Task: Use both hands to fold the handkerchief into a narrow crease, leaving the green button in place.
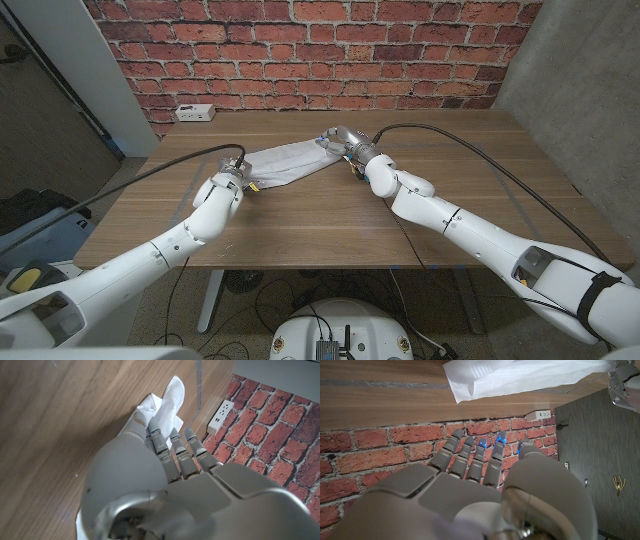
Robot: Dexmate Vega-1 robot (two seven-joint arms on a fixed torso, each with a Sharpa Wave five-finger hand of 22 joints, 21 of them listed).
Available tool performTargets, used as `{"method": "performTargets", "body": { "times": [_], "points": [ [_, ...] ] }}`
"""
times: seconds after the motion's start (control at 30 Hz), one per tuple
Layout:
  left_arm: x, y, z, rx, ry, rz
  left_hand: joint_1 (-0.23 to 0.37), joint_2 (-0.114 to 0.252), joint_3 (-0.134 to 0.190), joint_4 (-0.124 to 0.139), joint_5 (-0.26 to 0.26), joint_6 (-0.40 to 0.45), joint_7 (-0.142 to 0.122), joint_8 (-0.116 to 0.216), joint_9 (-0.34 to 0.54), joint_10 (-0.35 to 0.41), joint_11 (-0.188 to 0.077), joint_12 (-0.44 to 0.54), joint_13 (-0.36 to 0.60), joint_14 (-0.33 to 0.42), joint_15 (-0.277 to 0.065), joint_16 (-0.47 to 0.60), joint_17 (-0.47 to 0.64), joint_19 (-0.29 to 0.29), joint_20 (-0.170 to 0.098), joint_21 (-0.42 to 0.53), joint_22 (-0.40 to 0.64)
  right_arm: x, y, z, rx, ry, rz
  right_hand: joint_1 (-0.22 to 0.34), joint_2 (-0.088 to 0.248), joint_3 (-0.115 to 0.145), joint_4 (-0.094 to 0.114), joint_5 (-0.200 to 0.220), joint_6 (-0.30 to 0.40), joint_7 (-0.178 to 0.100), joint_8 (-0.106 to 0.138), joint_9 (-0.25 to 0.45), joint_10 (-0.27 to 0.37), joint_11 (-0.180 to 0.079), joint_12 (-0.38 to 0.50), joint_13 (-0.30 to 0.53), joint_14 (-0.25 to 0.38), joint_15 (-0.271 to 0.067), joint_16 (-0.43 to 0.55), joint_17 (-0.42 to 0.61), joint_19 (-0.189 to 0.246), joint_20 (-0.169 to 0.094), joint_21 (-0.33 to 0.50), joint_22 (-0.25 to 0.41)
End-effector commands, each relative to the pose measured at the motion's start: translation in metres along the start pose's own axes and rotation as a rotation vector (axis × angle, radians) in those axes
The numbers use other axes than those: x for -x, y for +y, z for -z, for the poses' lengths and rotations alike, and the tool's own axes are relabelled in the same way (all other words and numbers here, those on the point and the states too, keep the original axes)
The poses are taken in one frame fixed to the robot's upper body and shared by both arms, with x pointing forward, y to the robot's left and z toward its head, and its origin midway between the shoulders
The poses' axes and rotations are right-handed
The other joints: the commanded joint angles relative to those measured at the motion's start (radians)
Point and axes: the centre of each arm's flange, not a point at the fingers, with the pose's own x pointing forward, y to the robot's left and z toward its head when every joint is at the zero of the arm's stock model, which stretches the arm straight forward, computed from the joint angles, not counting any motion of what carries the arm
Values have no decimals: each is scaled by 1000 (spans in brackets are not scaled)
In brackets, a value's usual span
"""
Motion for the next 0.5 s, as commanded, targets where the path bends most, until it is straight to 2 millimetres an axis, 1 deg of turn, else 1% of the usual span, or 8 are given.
{"method": "performTargets", "body": {
  "times": [0.03,0.1,0.2,0.3,0.37,0.43,0.47,0.5],
  "points": [
    [9,-12,-1,55,1,-162,15,-1,1,4,-6,260,-197,19,2,181,-124,18,10,42,-186,11,6,18,-6,10,4,1,0,-3,0,-10,-3,-12,2,8,1,6,9,1,2,-1,12,-2,7,1,8,-41,2,2,5,-1,8,2],
    [13,-10,1,64,4,-192,16,-1,1,5,-6,267,-196,21,2,187,-125,19,11,53,-186,15,7,18,-6,10,4,2,1,-4,1,-10,-5,-12,2,9,0,6,12,1,3,-1,15,-3,8,1,9,-41,2,2,7,-1,9,2],
    [22,-7,6,81,16,-265,20,-7,-1,3,-6,279,-196,23,0,197,-122,26,22,87,-187,24,9,18,-10,13,4,4,3,-6,-10,-17,-10,-11,2,12,-3,7,14,1,4,-1,15,-4,7,1,11,-40,2,1,8,-1,9,2],
    [34,-2,11,79,38,-363,21,-4,0,4,-4,276,-196,21,0,195,-121,27,27,100,-188,28,11,15,-4,14,5,4,6,-9,-17,-28,-26,-8,3,14,-6,8,15,2,4,-1,17,-2,8,1,12,-40,2,0,10,-2,10,2],
    [43,1,14,80,49,-420,22,-3,1,5,-4,276,-196,21,0,194,-121,27,28,103,-188,28,11,15,-3,14,5,4,9,-12,-10,-34,-35,10,18,33,-20,12,17,0,3,-1,18,-3,7,1,12,-42,1,-1,10,-3,9,2],
    [50,4,16,67,59,-453,23,-2,1,5,-3,278,-196,22,1,192,-120,27,31,106,-188,28,11,15,-2,15,6,3,11,-14,5,-36,-50,20,30,46,-28,13,18,-3,3,-1,21,-5,8,1,11,-44,0,-1,10,-6,9,2],
    [53,5,17,63,67,-472,24,-2,1,4,-2,279,-196,22,1,192,-120,27,32,107,-188,28,11,16,-3,15,6,2,12,-15,13,-37,-56,22,35,51,-29,14,19,-4,3,-1,21,-5,8,1,12,-45,0,-1,11,-7,9,2],
    [57,7,18,57,74,-486,25,-3,1,4,-1,280,-197,22,1,192,-120,28,33,107,-188,28,11,15,-2,15,6,1,13,-16,19,-36,-66,22,44,59,-27,13,22,-10,3,-1,24,-13,8,1,11,-48,1,1,10,-9,9,2]
  ]
}}
